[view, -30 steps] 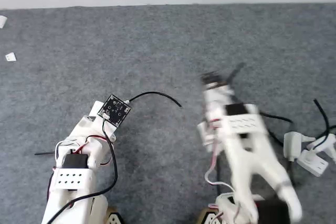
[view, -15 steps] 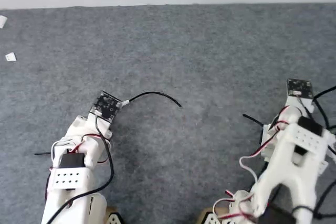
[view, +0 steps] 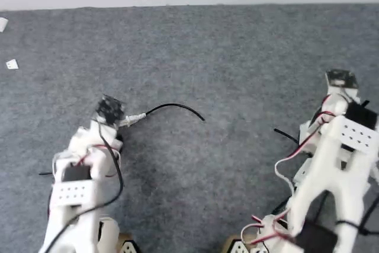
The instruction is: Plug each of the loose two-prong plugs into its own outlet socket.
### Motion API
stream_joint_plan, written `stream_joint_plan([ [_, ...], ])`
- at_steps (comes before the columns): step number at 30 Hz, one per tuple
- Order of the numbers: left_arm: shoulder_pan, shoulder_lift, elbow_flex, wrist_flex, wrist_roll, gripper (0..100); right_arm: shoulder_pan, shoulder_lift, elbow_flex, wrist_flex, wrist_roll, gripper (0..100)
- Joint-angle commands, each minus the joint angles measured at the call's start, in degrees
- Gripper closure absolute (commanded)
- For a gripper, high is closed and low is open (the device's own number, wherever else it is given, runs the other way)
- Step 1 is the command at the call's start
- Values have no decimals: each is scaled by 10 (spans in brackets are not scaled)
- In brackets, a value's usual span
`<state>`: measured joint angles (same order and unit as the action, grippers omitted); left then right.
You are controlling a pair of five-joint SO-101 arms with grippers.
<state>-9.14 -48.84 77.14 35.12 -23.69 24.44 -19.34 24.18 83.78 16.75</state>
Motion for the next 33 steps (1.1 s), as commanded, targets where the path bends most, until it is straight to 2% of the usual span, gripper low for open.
stream_joint_plan([
  [1, -44, 153, -133, 5, 40, 829, -44, -81, -39, 44, -44, 916],
  [4, -62, 277, -223, 27, 57, 828, -105, -124, 16, 20, -53, 977],
  [7, -61, 360, -299, 70, 58, 828, -176, -153, 123, -65, -60, 987],
  [10, -60, 395, -328, 78, 58, 828, -225, -163, 236, -189, -76, 987],
  [14, -58, 398, -333, 76, 57, 828, -244, -153, 335, -333, -74, 987],
  [22, -50, 399, -329, 78, 57, 829, -248, -121, 340, -350, -73, 987],
  [28, -49, 389, -334, 95, 58, 829, -276, -71, 340, -402, -73, 987],
  [33, -33, 318, -318, 118, 47, 829, -274, -58, 330, -400, -73, 987],
])
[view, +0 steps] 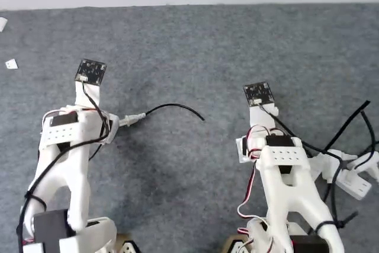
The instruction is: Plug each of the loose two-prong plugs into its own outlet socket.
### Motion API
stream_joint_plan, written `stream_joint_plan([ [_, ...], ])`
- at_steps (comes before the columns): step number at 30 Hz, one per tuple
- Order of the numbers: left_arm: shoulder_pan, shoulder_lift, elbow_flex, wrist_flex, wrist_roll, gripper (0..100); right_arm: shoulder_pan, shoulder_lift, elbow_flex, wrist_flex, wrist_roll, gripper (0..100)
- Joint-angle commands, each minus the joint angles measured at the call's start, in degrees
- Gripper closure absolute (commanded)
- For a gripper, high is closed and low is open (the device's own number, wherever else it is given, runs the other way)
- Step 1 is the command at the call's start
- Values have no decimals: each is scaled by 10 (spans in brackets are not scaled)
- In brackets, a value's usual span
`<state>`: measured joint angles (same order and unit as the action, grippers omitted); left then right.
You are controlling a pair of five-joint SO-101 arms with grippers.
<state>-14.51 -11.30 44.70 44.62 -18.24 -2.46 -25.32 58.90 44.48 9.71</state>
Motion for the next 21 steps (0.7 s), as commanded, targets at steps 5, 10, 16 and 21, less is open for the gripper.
stream_joint_plan([
  [5, 88, -148, 58, 53, -56, 830, -5, 3, -18, -11, -3, 987],
  [10, 114, -161, 73, 64, -60, 830, -5, 3, -18, -11, -3, 987],
  [16, 98, -55, 27, 62, -91, 837, -5, 3, -18, -12, -3, 988],
  [21, 59, 52, -51, 62, -153, 946, -5, 3, -18, -13, -3, 989],
])
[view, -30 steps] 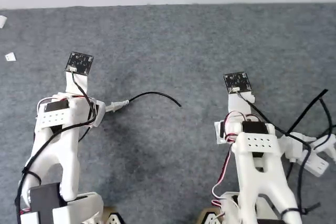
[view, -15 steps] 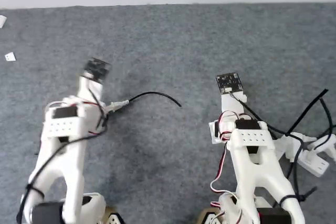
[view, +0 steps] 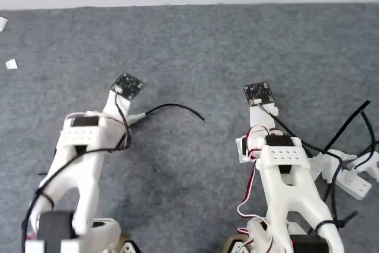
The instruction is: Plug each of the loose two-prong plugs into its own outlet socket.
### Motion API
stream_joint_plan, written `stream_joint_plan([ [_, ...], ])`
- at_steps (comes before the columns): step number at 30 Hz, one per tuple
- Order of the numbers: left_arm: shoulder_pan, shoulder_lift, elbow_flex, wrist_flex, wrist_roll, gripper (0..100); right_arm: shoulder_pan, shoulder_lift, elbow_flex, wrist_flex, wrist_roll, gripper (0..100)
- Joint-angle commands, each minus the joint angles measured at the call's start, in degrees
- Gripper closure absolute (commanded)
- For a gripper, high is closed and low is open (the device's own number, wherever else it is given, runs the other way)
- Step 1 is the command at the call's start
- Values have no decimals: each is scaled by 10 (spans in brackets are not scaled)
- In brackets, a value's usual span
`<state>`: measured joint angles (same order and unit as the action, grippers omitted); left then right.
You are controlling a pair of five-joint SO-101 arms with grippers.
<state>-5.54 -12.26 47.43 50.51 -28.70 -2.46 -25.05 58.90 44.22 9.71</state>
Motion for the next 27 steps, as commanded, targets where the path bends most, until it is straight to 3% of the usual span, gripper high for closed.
stream_joint_plan([
  [1, -41, 79, -95, 4, -60, 957, -5, 0, -18, -10, -3, 989],
  [11, -127, 159, -196, 4, -101, 958, -6, 1, -18, -11, -3, 988],
  [22, -129, 160, -195, -5, -113, 958, -6, 1, -16, -21, -3, 987],
  [27, -126, 159, -217, 27, -113, 955, -6, 1, -16, -21, -3, 987],
])
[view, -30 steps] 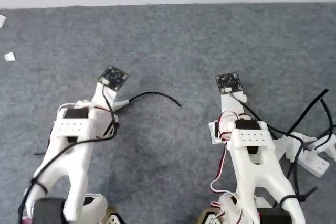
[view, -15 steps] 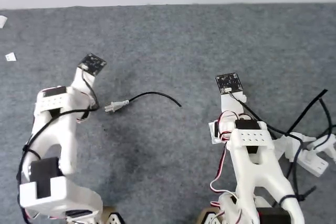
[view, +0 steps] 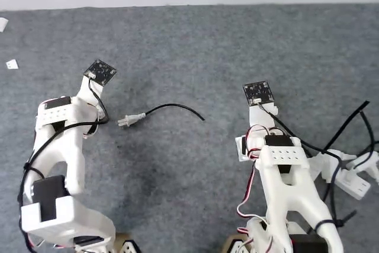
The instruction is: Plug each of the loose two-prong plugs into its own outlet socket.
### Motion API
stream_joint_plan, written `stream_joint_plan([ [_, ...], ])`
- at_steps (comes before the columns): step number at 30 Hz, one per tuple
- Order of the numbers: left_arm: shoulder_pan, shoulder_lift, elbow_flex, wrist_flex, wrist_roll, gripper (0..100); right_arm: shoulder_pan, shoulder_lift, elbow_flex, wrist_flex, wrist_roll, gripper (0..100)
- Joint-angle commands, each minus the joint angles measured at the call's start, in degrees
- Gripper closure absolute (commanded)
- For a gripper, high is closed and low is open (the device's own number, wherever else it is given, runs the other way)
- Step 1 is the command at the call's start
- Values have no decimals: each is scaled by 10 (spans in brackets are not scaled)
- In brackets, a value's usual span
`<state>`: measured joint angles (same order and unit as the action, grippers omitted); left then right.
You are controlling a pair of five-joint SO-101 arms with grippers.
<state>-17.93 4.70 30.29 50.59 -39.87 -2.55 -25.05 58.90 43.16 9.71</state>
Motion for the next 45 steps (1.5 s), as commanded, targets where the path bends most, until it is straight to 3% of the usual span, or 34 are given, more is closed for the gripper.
stream_joint_plan([
  [1, -2, -11, -54, 34, -1, 945, -5, 1, -16, -10, -3, 987],
  [8, -4, -11, -105, 56, -21, 849, -6, 2, -16, -11, -3, 987],
  [13, -2, -4, -123, 83, -171, 834, -5, 2, -16, -11, -3, 987],
  [16, -5, -4, -124, 78, -212, 834, -5, 2, -16, -11, -3, 987],
  [21, -4, 7, -125, 48, -235, 834, -5, 2, -16, -11, -3, 987],
  [26, -4, 99, -194, 48, -234, 833, -5, 4, -16, -12, -3, 987],
  [37, -12, 289, -410, 211, -236, 846, -4, 44, -37, -14, -6, 990],
  [43, -8, 343, -485, 330, -232, 991, -4, 44, -37, -16, -7, 990],
  [45, -8, 360, -513, 390, -232, 987, -4, 45, -37, -16, -7, 990],
])
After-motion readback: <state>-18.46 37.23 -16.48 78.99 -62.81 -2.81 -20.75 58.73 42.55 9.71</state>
